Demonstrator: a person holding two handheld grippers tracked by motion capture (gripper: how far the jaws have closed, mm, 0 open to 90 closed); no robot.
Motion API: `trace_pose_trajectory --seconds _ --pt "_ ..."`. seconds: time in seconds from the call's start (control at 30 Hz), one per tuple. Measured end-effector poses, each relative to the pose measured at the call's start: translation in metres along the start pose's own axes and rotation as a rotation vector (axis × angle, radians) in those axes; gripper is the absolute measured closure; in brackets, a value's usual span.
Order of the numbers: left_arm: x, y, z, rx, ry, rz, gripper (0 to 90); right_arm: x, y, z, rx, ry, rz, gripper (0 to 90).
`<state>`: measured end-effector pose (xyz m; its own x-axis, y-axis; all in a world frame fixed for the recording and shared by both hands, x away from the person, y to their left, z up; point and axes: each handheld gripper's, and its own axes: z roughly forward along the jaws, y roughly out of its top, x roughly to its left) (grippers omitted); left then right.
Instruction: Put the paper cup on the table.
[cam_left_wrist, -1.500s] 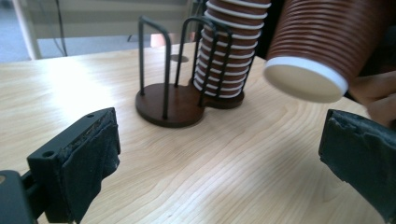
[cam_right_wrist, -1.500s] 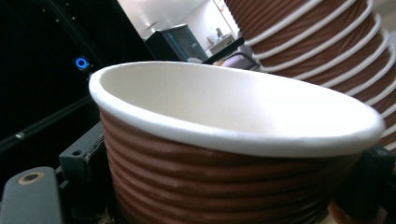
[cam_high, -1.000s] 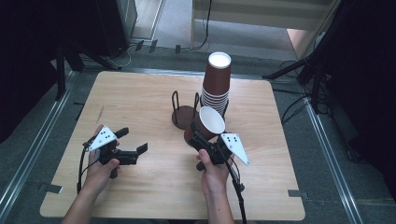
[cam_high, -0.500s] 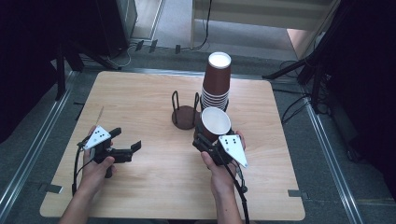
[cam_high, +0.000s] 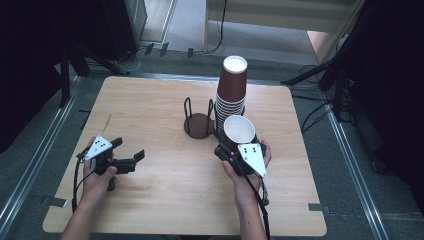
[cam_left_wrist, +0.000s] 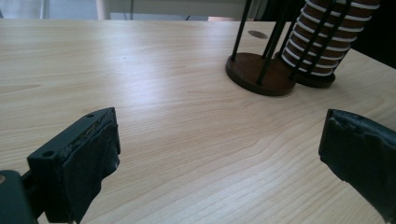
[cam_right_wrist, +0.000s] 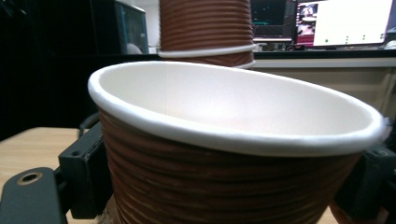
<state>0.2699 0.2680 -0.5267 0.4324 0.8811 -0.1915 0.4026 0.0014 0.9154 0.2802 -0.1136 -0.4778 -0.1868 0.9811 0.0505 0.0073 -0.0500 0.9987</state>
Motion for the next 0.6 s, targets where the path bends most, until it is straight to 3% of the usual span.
trace_pose_trajectory --seconds 0.23,0.6 --pt "0.008 -0.003 -0.003 0.002 0.027 -0.005 0.0 -0.014 -0.007 0.005 0.000 -0.053 -0.040 11.1" --pt "0.017 -0.008 -0.006 0.000 0.046 -0.034 0.0 -0.042 -0.015 0.011 0.000 -0.091 -0.032 11.0"
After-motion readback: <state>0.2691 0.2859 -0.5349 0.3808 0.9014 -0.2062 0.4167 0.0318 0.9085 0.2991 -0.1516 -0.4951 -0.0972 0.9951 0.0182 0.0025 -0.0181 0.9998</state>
